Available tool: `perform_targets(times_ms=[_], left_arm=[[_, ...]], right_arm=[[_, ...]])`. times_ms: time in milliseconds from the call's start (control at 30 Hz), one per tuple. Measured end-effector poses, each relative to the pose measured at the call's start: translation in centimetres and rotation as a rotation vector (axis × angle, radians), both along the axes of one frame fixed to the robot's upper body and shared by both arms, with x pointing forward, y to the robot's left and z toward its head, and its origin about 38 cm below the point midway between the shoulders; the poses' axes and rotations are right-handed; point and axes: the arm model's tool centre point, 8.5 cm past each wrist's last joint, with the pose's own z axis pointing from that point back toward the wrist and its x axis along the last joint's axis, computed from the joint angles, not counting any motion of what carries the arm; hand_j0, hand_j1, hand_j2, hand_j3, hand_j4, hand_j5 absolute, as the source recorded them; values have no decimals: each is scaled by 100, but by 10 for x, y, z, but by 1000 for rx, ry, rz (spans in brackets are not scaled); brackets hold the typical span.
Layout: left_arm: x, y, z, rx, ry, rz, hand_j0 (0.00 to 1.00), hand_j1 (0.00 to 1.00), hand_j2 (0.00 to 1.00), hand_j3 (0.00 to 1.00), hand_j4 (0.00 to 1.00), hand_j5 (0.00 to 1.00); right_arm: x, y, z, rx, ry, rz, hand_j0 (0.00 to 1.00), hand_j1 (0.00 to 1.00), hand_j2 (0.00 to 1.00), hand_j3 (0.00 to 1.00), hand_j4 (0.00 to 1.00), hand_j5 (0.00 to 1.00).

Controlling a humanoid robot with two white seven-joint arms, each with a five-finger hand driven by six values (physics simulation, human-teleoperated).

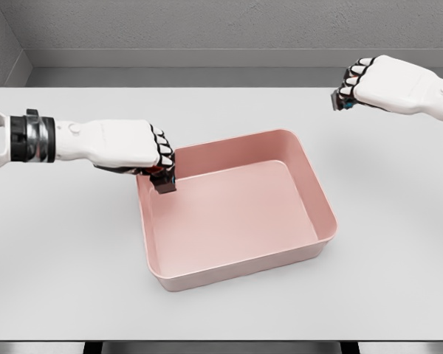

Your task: Put the industrial switch in the basket with both arms

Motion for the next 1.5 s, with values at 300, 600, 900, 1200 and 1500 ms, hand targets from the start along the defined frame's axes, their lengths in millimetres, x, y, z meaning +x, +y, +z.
perform_targets(times_ms=[300, 600, 900, 1200, 1500], left_arm=[[-1, -1, 0, -12, 10, -2, 100, 100, 100, 100, 100, 100], [0, 18, 14, -40, 21, 39, 100, 100, 100, 100, 100, 100], [24, 126, 19, -131, 146, 359, 100, 100, 100, 100, 100, 100], [29, 163, -16, -88, 232, 483, 100, 100, 100, 100, 100, 100], [28, 166, -23, -75, 249, 492, 100, 100, 100, 100, 100, 100]], right_arm=[[-9, 20, -5, 13, 6, 60, 45, 45, 45, 45, 45, 45], [-19, 42, -4, 24, -3, 127, 44, 44, 44, 44, 44, 44], [-28, 55, -13, 34, 14, 167, 44, 44, 44, 44, 44, 44], [-35, 78, -20, 63, 26, 223, 44, 44, 44, 44, 44, 44], [-44, 95, -28, 80, 40, 270, 44, 44, 44, 44, 44, 44]])
